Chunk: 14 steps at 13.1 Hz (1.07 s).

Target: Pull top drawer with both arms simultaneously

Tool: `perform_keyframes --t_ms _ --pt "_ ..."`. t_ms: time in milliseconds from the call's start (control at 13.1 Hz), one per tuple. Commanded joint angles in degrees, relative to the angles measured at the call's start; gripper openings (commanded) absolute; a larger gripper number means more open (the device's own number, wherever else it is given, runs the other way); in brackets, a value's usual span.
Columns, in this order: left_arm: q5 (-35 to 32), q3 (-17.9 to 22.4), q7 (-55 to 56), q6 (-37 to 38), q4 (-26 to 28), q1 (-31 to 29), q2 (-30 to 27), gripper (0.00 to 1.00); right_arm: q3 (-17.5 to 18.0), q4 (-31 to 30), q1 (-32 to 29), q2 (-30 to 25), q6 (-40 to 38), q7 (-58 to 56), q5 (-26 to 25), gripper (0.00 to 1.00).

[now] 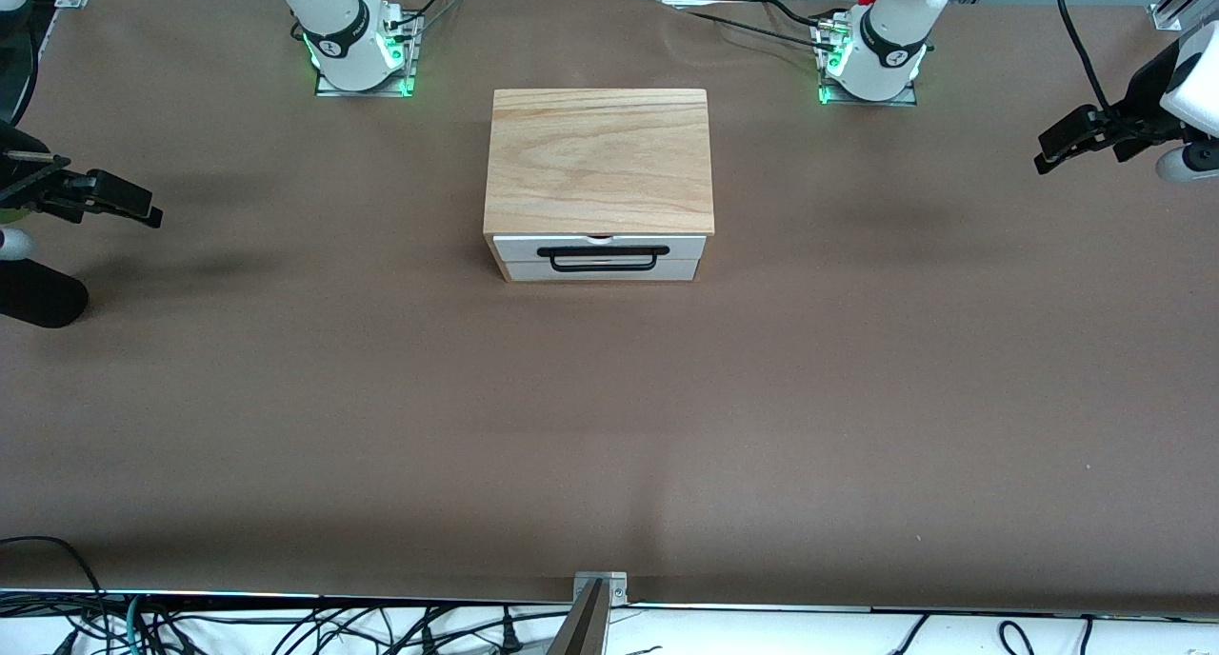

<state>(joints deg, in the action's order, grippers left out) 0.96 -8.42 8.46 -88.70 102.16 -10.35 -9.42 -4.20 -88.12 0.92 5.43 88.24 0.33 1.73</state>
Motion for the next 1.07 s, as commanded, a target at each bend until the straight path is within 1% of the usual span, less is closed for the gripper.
perform_keyframes --t_ms 0,762,990 --pt "-1.8 -0.8 -0.4 0.3 1.1 -0.7 -1.3 1.0 0.6 -0.3 -0.5 -0.4 0.0 0.0 -0.7 1.0" --pt "-1.9 -0.6 -3.6 -0.3 1.1 -1.3 -1.0 1.0 0.8 -0.3 -0.3 -0.2 -0.5 0.4 -0.7 1.0" --pt "-1.9 -0.7 -3.5 -0.5 2.0 -1.6 -1.1 1.0 0.8 -0.4 -0.3 -0.2 -0.5 0.4 -0.7 1.0"
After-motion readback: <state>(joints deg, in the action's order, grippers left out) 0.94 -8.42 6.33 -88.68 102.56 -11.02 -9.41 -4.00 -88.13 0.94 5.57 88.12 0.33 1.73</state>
